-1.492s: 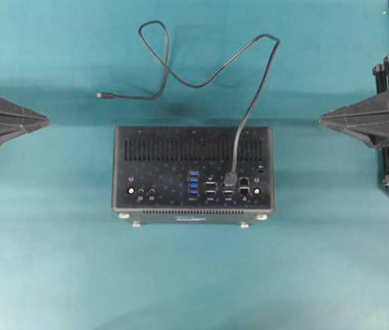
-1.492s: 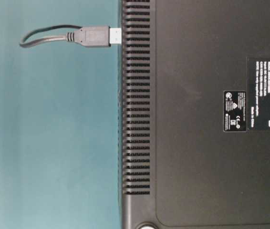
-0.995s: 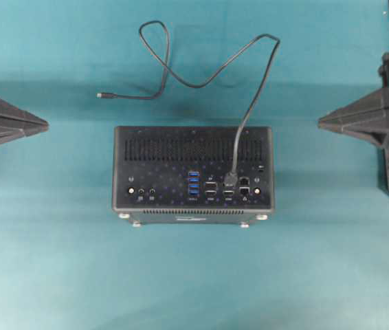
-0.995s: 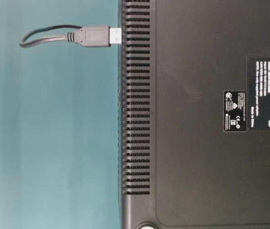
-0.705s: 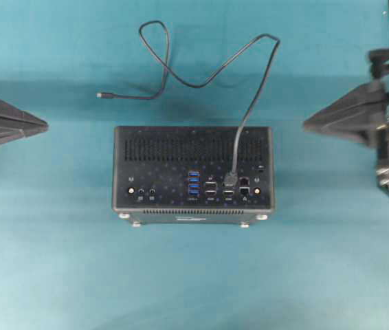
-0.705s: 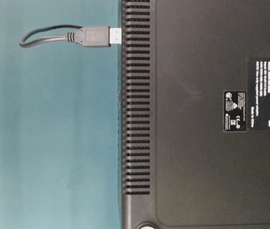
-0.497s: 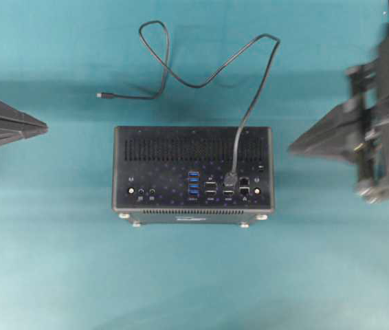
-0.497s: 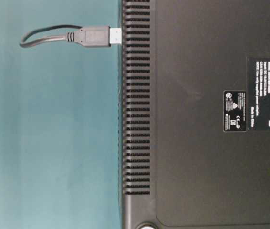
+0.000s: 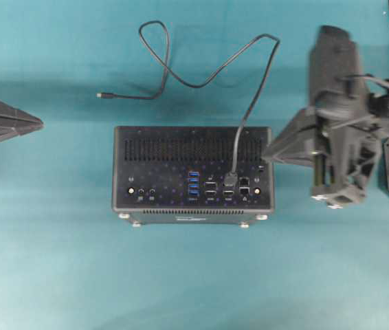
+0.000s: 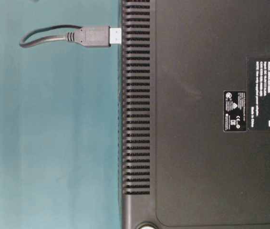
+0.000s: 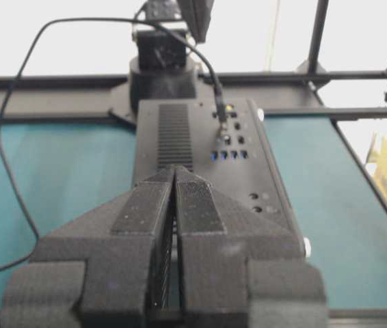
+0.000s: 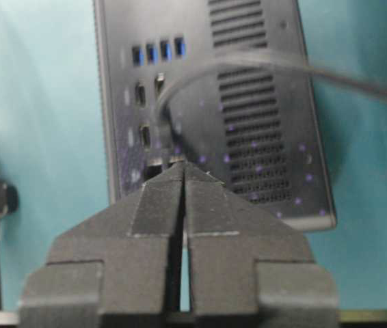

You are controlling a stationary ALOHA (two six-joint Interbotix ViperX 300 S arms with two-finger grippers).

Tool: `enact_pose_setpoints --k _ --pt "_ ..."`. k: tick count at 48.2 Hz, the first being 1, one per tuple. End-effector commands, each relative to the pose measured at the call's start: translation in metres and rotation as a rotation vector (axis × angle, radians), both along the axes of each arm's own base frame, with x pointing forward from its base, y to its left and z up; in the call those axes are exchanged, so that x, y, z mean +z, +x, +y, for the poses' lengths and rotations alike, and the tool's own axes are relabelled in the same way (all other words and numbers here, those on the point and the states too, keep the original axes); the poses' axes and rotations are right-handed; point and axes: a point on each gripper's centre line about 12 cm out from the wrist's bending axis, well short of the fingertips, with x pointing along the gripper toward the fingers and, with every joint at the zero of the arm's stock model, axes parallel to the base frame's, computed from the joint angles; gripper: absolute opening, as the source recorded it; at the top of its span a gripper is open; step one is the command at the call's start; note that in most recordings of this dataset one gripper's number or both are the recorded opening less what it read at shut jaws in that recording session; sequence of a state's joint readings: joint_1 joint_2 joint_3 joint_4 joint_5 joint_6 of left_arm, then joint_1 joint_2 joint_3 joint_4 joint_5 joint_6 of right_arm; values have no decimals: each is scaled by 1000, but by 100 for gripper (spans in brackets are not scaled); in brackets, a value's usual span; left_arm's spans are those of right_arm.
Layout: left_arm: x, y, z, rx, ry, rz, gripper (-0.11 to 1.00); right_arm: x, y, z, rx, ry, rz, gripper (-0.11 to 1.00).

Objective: Insert the USB into the PC box with both arms.
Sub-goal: 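Move the right gripper over the black cable plug on the rear panel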

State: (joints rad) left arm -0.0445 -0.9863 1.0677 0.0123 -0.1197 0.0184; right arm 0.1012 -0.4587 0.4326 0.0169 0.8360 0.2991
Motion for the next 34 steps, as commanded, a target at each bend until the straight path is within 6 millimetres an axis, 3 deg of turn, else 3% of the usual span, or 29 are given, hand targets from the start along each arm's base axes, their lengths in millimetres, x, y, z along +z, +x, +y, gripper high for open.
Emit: enact_pose_setpoints --k 1,5,8,20,34 --pt "11 2 0 -2 4 -22 0 10 3 1 1 -9 2 10" --pt "10 2 0 -2 2 -17 0 7 8 3 5 -10 31 15" --pt "12 3 0 -2 4 -19 0 8 11 4 5 -6 41 25" --pt "10 4 0 -1 3 -12 0 3 22 8 17 -7 47 90" --pt "7 4 0 -2 -3 8 0 -2 37 15 31 -8 82 80"
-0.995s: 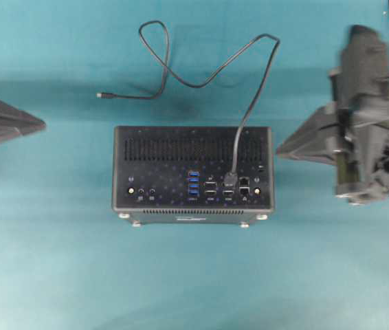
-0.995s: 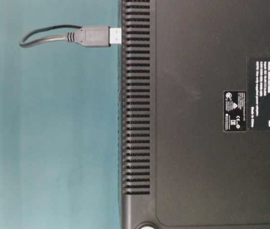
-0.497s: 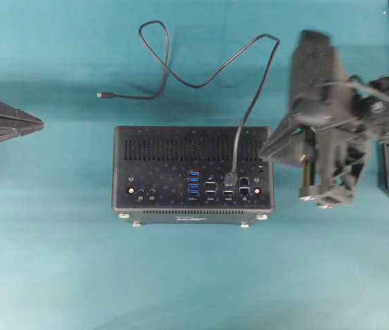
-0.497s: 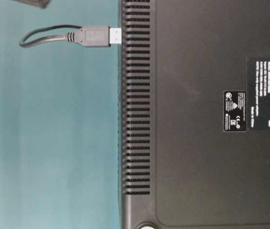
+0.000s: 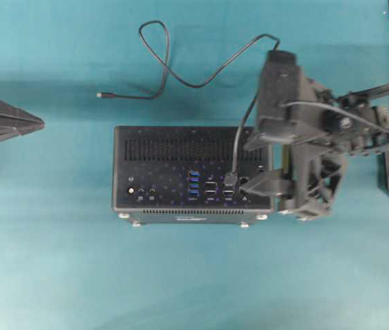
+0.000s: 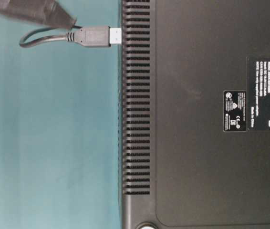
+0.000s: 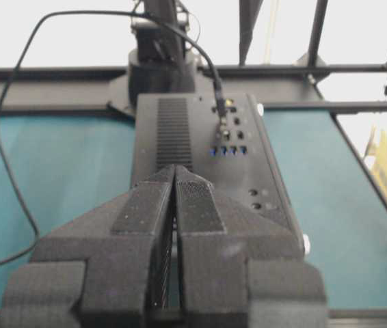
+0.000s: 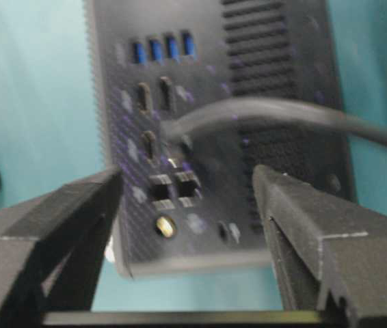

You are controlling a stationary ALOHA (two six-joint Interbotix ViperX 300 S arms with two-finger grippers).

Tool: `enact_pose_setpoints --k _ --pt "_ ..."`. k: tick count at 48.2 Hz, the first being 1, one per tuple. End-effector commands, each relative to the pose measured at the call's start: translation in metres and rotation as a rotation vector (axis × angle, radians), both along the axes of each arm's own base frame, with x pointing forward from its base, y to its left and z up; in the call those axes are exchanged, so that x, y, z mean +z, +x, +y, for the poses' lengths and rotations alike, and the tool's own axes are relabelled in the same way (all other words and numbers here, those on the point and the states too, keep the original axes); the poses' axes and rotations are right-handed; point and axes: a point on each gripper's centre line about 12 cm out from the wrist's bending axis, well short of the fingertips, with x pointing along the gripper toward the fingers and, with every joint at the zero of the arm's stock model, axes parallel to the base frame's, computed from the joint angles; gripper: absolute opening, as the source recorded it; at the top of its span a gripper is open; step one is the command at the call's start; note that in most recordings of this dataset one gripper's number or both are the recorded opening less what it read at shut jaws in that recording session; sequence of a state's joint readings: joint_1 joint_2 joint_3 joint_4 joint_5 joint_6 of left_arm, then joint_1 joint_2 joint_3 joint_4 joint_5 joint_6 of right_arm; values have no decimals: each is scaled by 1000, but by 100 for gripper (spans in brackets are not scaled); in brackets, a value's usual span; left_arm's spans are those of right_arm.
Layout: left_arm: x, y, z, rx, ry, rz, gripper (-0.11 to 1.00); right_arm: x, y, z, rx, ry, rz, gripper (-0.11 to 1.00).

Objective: Insert the USB into the PC box with both arms.
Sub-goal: 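Move the right gripper over the black cable plug on the rear panel, then lower the right gripper and close it on the black cable plug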

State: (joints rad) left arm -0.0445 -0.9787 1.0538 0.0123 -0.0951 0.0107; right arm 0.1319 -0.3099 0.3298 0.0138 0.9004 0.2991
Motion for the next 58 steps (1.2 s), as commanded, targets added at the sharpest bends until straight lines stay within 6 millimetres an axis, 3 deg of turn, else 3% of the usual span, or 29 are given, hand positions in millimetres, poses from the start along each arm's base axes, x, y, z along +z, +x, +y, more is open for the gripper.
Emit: enact_pose_setpoints --k 1,46,52,58 --pt "5 2 0 -2 4 -11 0 11 4 2 0 8 -25 80" --pt "3 -2 -1 -4 -1 -17 0 -3 25 -1 -7 -13 91 76" --pt "3 -2 -1 -4 -1 -18 0 -2 25 -2 -9 -13 86 68" --pt "3 -2 -1 -3 -2 -17 0 -3 26 -2 -9 -13 86 52"
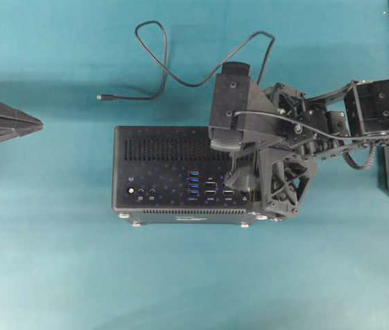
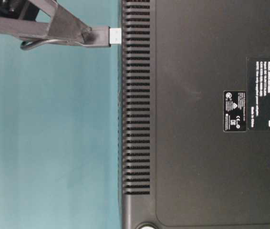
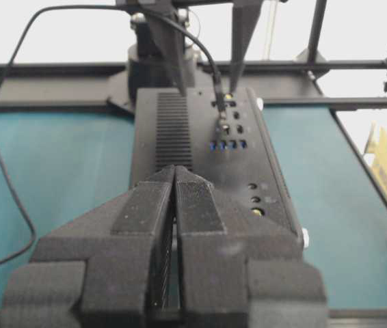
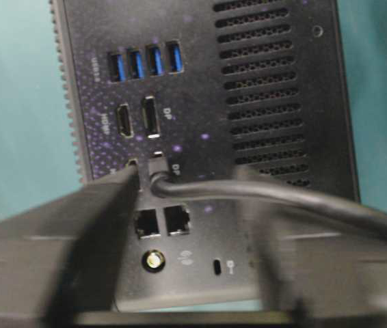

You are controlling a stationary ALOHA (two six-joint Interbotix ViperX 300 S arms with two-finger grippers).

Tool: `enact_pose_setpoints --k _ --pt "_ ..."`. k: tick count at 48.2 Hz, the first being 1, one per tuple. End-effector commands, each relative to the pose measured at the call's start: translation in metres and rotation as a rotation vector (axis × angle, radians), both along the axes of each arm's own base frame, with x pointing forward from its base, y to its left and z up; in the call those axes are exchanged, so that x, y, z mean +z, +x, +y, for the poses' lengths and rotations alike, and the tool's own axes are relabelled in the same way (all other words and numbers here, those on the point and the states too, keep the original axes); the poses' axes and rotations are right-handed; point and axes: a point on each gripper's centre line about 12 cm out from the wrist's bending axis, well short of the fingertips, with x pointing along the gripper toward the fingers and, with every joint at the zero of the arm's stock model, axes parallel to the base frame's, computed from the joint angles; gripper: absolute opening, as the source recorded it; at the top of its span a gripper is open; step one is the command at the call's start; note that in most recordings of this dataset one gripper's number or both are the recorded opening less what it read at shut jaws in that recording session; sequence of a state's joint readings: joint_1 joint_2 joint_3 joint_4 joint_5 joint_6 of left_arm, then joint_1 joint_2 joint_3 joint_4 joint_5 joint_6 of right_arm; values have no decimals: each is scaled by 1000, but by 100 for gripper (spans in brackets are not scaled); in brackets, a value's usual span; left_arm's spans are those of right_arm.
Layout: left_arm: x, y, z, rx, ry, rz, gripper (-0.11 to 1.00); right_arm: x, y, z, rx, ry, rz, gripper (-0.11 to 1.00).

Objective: Insert the USB into the PC box with both arms.
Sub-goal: 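Lower the right gripper and close it on the black cable plug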

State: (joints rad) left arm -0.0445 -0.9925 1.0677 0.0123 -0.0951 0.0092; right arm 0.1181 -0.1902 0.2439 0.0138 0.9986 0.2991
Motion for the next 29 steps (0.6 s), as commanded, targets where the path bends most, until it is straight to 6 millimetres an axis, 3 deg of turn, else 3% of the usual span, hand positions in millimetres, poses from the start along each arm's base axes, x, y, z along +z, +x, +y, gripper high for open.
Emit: enact_pose_setpoints --k 1,7,29 --pt "6 1 -1 -3 -1 -17 0 14 2 0 4 4 -44 49" --pt "5 1 -1 -3 -1 -15 0 14 2 0 4 4 -41 41" --pt "4 1 -2 -8 -7 -12 0 9 5 1 2 10 -24 38"
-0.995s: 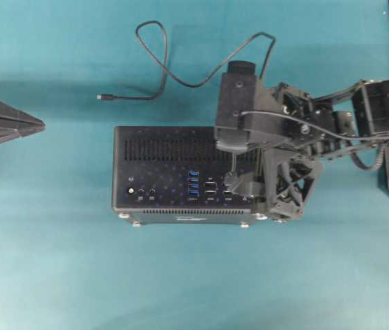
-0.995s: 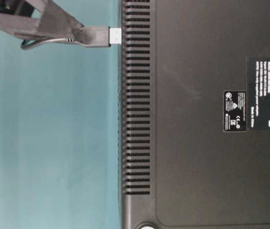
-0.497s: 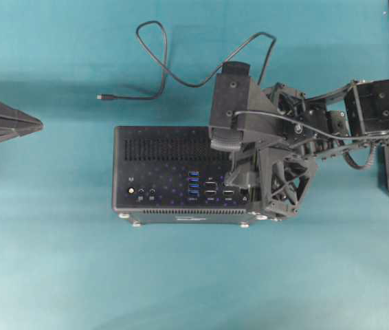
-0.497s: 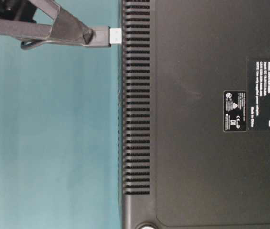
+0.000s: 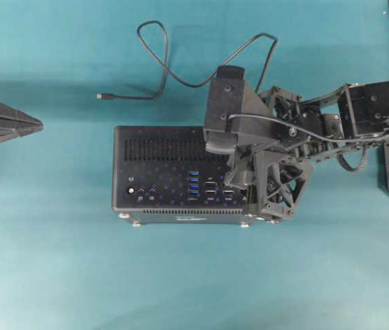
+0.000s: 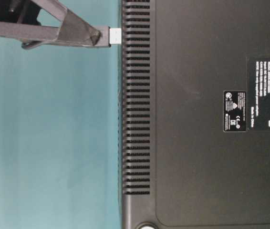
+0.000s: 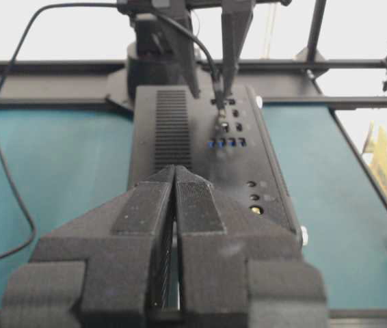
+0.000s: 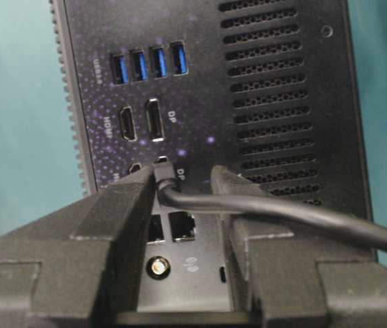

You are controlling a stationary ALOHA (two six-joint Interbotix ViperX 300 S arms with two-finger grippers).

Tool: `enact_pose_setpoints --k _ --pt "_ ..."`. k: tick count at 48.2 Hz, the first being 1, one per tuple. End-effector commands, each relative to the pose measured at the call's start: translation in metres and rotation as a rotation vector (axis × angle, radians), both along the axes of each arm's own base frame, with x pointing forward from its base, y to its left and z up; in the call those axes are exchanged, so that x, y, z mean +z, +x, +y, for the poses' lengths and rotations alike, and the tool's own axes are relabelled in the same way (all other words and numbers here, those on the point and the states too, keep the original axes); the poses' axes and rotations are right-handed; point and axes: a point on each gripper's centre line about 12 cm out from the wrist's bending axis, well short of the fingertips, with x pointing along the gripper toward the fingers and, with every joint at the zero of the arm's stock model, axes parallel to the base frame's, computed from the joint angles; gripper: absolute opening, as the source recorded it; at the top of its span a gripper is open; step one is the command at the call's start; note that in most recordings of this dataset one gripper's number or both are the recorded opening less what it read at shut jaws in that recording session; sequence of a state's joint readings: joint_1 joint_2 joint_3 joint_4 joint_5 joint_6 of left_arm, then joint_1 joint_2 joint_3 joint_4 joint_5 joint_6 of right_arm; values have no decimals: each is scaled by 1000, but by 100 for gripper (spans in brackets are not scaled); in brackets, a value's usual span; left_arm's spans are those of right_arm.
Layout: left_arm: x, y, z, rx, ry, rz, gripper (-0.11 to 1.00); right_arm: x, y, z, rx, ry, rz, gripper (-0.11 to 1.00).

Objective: Insert the USB into the PC box with both arms.
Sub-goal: 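Lower the right gripper and close it on the black cable plug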

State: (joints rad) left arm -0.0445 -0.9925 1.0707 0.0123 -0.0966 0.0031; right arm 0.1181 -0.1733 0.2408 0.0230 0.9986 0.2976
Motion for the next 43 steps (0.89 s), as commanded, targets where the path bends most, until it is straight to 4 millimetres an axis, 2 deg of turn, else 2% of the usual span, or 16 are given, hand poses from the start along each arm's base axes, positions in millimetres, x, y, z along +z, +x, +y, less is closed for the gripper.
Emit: enact_pose_setpoints --k 1,22,43 --pt "5 1 -2 -10 1 -12 0 14 2 0 1 4 -38 38" --pt "-2 0 -2 -11 0 2 0 17 2 3 3 27 -43 10" --pt "-5 -6 -2 -12 -48 -7 0 48 9 1 31 -32 -80 10"
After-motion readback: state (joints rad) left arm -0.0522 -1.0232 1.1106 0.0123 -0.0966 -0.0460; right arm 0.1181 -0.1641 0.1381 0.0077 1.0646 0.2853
